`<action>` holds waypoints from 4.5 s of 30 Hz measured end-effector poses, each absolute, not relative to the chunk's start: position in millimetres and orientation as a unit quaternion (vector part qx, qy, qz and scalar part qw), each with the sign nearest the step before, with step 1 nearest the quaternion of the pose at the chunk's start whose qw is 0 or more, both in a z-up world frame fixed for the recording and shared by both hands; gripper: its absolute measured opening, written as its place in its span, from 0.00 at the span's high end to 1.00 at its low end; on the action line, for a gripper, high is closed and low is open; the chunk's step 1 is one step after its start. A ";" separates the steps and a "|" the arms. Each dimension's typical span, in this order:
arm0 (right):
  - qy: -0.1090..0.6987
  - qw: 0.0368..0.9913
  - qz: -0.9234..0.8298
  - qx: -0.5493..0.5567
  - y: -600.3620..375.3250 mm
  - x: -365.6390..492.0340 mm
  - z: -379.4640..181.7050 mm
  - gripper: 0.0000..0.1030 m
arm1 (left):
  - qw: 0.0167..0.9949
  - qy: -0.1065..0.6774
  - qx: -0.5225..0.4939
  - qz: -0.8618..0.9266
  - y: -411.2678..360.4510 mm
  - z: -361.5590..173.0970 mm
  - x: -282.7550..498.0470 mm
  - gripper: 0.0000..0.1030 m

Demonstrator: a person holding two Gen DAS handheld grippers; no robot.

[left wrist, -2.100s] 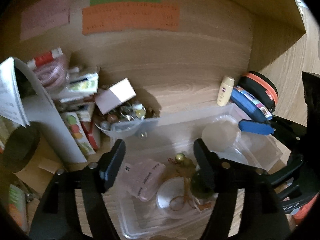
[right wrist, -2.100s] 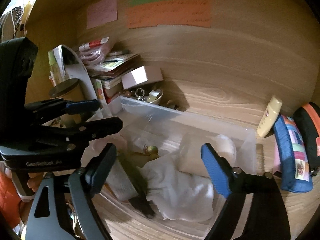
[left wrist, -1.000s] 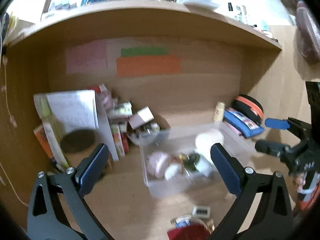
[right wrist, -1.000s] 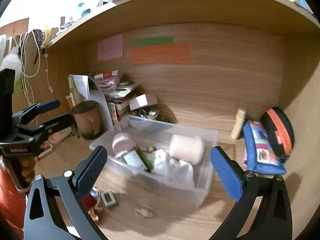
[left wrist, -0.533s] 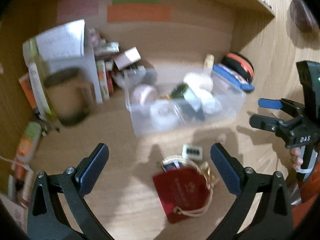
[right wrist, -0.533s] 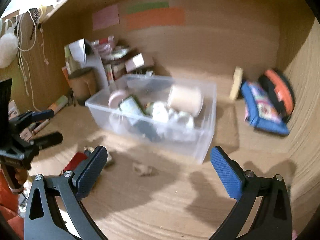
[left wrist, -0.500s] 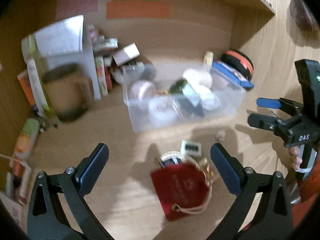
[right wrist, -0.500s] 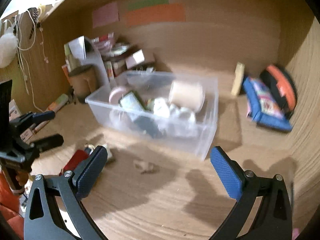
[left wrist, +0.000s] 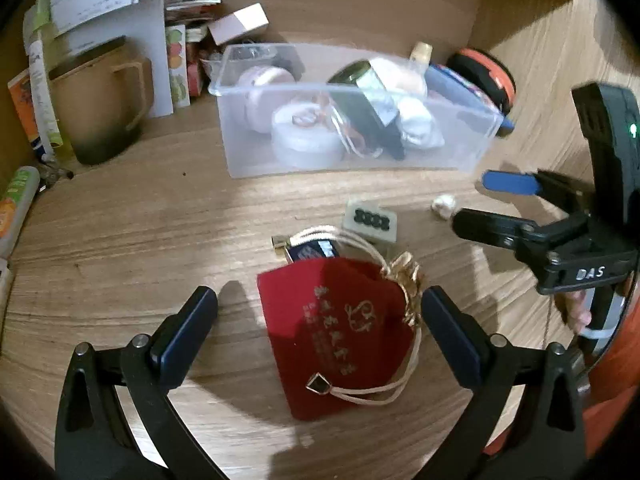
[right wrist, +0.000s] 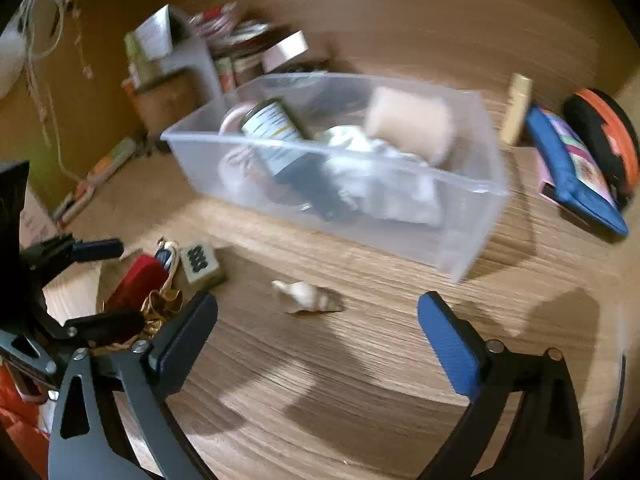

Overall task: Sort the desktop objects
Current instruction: 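Withdraw both tools from the box toward the red pouch and seashell, then grasp the red pouch with the left tool while the right tool grasps the seashell, then carry the red pouch and seashell over the clear box with both tools, then open both tools to release the red pouch and seashell into the box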

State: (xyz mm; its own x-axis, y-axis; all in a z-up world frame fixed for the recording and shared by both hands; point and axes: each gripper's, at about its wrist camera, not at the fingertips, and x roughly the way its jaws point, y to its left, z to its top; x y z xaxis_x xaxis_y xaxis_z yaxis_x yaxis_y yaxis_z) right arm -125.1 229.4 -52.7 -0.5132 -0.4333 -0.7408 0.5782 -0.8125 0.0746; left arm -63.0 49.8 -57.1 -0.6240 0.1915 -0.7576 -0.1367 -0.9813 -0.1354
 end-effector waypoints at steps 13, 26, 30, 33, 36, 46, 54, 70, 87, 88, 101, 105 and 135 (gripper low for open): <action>0.126 0.321 -0.840 0.418 214.4 -127.2 -66.0 0.43 | 0.076 -0.028 -0.422 0.903 54.4 -58.8 -63.6 0.02; 0.119 0.328 -0.838 0.420 212.8 -127.6 -64.7 0.64 | 0.105 -0.021 -0.423 0.900 61.9 -54.1 -55.9 0.50; 0.119 0.331 -0.837 0.419 211.8 -129.1 -64.5 0.66 | 0.101 -0.029 -0.424 0.899 58.2 -53.2 -54.5 0.57; 0.116 0.331 -0.840 0.414 213.4 -128.5 -62.5 0.66 | 0.092 -0.032 -0.421 0.902 53.9 -51.1 -51.4 0.59; 0.113 0.328 -0.846 0.406 214.7 -127.1 -59.2 0.67 | 0.086 -0.034 -0.415 0.905 48.8 -47.1 -48.0 0.60; 0.087 0.325 -0.857 0.390 225.0 -123.0 -44.0 0.67 | 0.082 -0.053 -0.393 0.914 34.3 -29.0 -43.6 0.61; 0.074 0.314 -0.871 0.372 235.6 -119.2 -30.9 0.67 | 0.089 -0.075 -0.369 0.922 22.5 -11.5 -42.6 0.63; 0.054 0.303 -0.892 0.333 251.2 -115.5 -4.4 0.66 | 0.086 -0.070 -0.338 0.934 11.7 18.5 -60.1 0.63; 0.060 0.283 -0.912 0.292 253.9 -139.7 32.1 0.66 | 0.097 -0.042 -0.289 0.952 5.3 62.9 -99.0 0.63; 0.061 0.282 -0.912 0.291 253.5 -142.7 33.2 0.66 | 0.099 -0.042 -0.288 0.952 5.7 64.0 -102.1 0.63; 0.070 0.264 -0.910 0.312 249.9 -180.6 23.6 0.66 | 0.122 -0.027 -0.313 0.942 22.0 54.1 -155.6 0.63; 0.061 0.260 -0.907 0.326 253.4 -193.6 11.0 0.66 | 0.118 -0.022 -0.332 0.936 26.6 42.2 -174.9 0.63; 0.062 0.271 -0.898 0.341 242.3 -212.0 -14.0 0.66 | 0.103 -0.019 -0.357 0.928 34.5 13.5 -203.1 0.51</action>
State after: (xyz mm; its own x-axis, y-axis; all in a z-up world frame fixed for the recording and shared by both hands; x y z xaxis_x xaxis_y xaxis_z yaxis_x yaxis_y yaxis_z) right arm -212.0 242.3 -14.0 -0.6203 -0.4445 -0.6463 0.5294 -0.8452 0.0732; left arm -203.1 34.5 13.5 -0.7240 0.2044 -0.6588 -0.1773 -0.9782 -0.1086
